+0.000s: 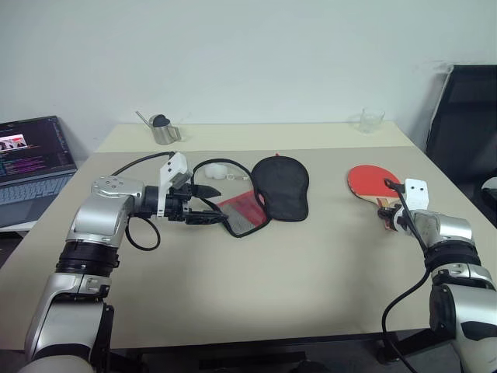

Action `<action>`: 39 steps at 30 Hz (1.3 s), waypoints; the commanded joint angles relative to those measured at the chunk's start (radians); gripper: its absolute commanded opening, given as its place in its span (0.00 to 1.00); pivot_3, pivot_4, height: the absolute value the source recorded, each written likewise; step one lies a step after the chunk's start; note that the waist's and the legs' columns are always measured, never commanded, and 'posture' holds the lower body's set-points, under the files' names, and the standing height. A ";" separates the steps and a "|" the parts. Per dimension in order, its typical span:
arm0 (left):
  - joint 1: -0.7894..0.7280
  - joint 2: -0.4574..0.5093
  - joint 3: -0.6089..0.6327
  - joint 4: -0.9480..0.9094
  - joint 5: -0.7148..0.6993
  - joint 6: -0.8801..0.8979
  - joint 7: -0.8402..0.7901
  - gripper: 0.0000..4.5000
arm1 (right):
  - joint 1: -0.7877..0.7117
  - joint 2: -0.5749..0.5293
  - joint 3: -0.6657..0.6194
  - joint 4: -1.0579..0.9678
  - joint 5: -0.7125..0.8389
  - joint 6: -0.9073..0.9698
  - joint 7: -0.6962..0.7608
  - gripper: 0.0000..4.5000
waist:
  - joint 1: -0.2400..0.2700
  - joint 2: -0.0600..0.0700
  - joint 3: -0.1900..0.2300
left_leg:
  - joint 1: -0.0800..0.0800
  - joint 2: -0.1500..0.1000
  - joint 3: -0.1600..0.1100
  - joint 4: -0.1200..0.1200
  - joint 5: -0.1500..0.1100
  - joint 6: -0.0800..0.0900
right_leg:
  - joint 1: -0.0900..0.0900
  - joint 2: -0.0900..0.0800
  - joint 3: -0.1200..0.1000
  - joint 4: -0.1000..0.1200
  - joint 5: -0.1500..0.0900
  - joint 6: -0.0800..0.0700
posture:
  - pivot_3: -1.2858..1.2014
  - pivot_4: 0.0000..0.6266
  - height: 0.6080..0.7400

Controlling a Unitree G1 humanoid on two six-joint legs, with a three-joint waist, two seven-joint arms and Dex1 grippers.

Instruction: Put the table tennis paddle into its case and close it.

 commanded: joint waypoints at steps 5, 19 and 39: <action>-0.010 0.010 0.008 -0.035 -0.014 -0.001 0.015 0.92 | -0.041 0.015 -0.010 -0.210 0.045 0.096 0.011 0.27 | -0.001 0.001 0.000 | -0.001 0.000 0.001 -0.001 0.000 0.000 | -0.001 -0.001 0.001 0.000 0.000 0.000 | 0.52 0.24 1.00; -0.010 0.010 0.002 -0.043 -0.018 0.007 0.028 0.92 | -0.060 0.141 -0.040 -0.531 0.087 0.267 -0.114 0.01 | 0.008 0.001 0.000 | -0.002 0.000 0.000 -0.002 0.000 0.000 | -0.002 -0.002 -0.001 -0.001 0.000 0.000 | 0.52 0.24 1.00; -0.015 0.002 -0.015 -0.028 -0.013 0.002 0.045 0.92 | -0.164 0.115 -0.027 -0.080 0.022 0.051 -0.158 0.81 | 0.019 0.001 0.000 | -0.003 0.000 0.000 -0.002 0.000 0.000 | -0.002 -0.001 -0.002 -0.001 0.000 0.000 | 0.52 0.24 1.00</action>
